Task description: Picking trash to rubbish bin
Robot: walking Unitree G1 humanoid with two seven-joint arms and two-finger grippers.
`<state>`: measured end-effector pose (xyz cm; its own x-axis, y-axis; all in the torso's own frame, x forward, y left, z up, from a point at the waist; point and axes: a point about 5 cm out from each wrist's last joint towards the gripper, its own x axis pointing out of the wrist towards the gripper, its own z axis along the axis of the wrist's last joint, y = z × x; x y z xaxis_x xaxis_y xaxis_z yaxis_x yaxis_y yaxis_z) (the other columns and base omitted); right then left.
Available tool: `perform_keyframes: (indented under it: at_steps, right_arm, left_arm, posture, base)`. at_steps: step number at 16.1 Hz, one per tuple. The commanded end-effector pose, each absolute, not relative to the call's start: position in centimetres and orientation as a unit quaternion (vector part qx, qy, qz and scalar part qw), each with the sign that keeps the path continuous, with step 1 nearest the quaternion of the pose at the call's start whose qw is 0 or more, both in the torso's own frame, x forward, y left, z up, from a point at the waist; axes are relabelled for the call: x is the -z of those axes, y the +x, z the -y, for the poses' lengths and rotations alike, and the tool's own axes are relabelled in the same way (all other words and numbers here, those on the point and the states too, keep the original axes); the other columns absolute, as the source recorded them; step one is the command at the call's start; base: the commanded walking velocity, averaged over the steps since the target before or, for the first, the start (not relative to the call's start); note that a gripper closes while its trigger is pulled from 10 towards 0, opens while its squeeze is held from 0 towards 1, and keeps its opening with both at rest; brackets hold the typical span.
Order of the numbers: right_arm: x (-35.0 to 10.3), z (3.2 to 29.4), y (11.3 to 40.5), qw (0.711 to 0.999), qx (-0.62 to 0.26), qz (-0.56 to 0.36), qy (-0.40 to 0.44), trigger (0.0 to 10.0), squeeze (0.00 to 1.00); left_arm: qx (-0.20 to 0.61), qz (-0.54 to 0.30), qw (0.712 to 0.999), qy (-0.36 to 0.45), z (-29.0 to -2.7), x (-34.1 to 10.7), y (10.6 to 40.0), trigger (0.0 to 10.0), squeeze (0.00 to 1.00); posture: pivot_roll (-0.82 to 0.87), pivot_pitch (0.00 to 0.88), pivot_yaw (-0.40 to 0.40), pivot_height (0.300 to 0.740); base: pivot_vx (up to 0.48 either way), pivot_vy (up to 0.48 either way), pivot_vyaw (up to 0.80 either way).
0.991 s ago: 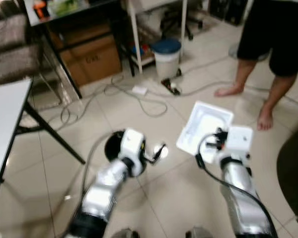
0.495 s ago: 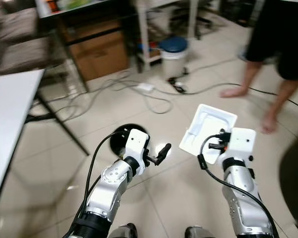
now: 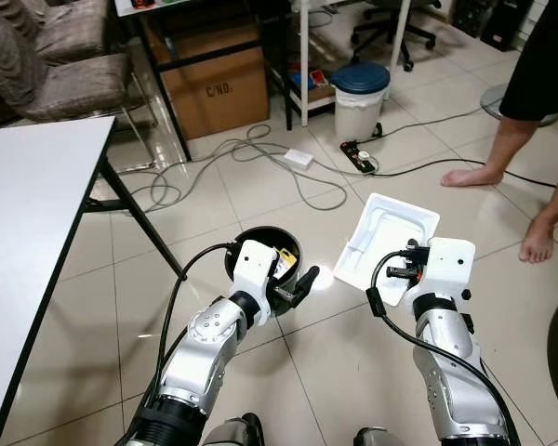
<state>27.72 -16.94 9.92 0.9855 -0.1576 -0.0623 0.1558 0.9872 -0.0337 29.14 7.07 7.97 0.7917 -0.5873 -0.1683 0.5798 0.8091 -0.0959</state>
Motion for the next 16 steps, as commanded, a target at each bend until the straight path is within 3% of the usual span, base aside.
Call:
perform_keyframes:
  at_steps: [1,16]
  right_arm:
    - [-9.74,17.04,27.56,0.996,0.082,-0.036,-0.014,10.0,0.0]
    - [-9.57,16.97,27.37,0.996,0.081,-0.039,-0.016,10.0,0.0]
  left_arm:
    - [0.31,-0.091,0.946,-0.018,-7.36,-8.08,29.2,10.0,0.0]
    - [0.316,-0.092,0.944,-0.008,-7.41,-7.81,28.9,10.0,0.0]
  posture:
    - [-0.1,0.138,0.115,0.74]
    - [-0.1,0.141,0.116,0.74]
  base:
    - [0.315,0.0,0.0]
    - [0.426,0.0,0.0]
